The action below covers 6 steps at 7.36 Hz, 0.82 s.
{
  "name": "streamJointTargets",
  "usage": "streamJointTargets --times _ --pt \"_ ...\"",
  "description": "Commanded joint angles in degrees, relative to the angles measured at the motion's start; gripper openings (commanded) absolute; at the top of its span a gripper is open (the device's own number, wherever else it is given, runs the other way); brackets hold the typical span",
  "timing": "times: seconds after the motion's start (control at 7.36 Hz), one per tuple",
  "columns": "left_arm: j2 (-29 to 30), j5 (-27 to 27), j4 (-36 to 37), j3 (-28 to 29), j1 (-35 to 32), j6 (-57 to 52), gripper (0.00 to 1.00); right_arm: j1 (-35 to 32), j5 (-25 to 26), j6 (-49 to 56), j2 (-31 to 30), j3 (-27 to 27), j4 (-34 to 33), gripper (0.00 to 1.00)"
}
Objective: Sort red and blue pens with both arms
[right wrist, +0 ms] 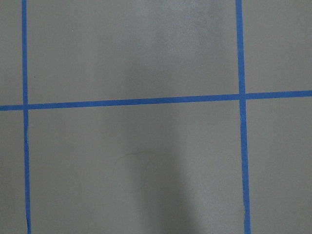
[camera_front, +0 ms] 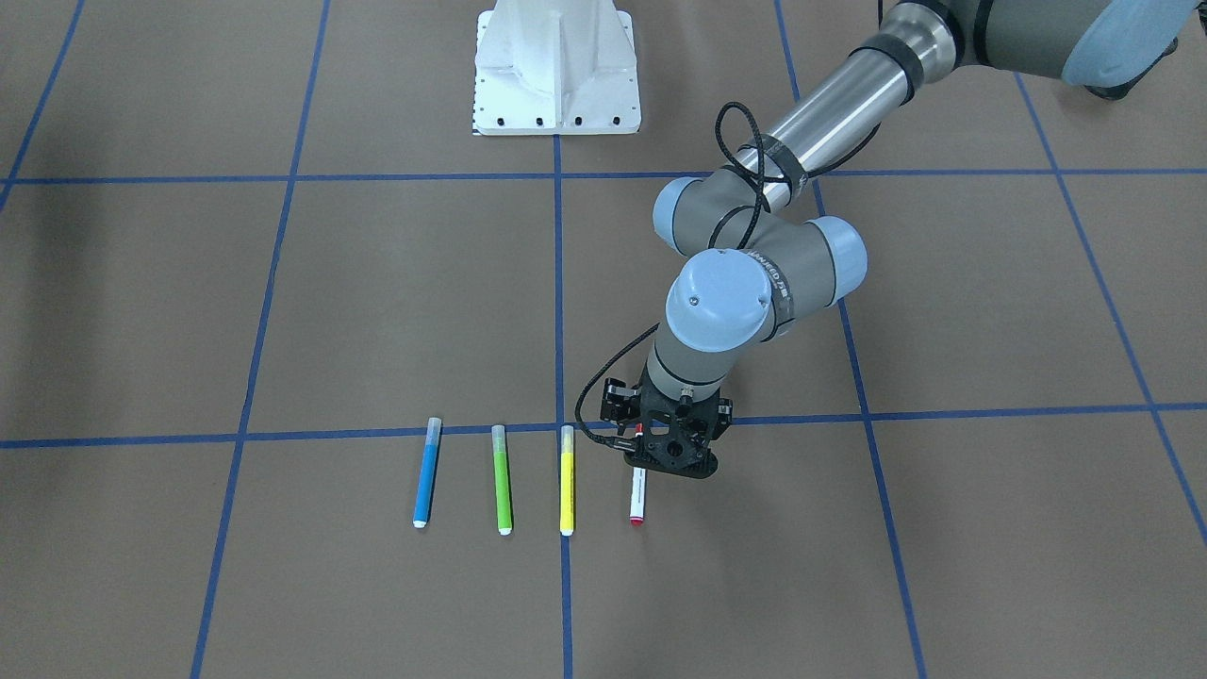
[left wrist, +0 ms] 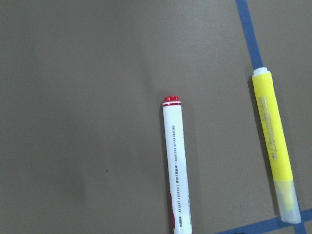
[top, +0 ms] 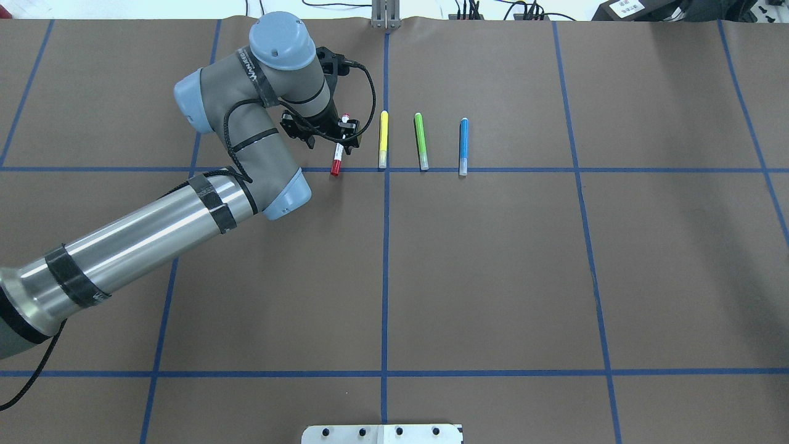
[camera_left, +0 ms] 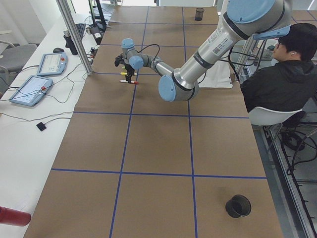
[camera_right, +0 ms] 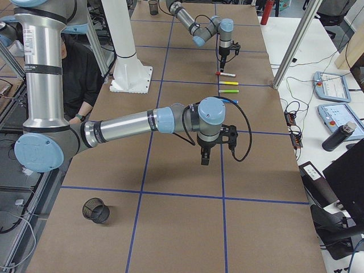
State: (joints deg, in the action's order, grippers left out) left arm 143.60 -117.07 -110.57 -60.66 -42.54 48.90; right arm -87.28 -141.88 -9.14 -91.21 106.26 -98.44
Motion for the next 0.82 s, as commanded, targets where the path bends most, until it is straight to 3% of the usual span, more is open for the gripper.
streamJointTargets --times 0.0,0.68 --pt "0.54 1.57 -1.67 1.5 0.79 0.32 0.71 0.0 -0.15 0.0 0.06 0.0 0.01 1.0" --pt "2.03 2.28 -1.58 3.88 0.97 0.32 0.68 0.0 -0.15 0.0 0.06 0.0 0.01 1.0"
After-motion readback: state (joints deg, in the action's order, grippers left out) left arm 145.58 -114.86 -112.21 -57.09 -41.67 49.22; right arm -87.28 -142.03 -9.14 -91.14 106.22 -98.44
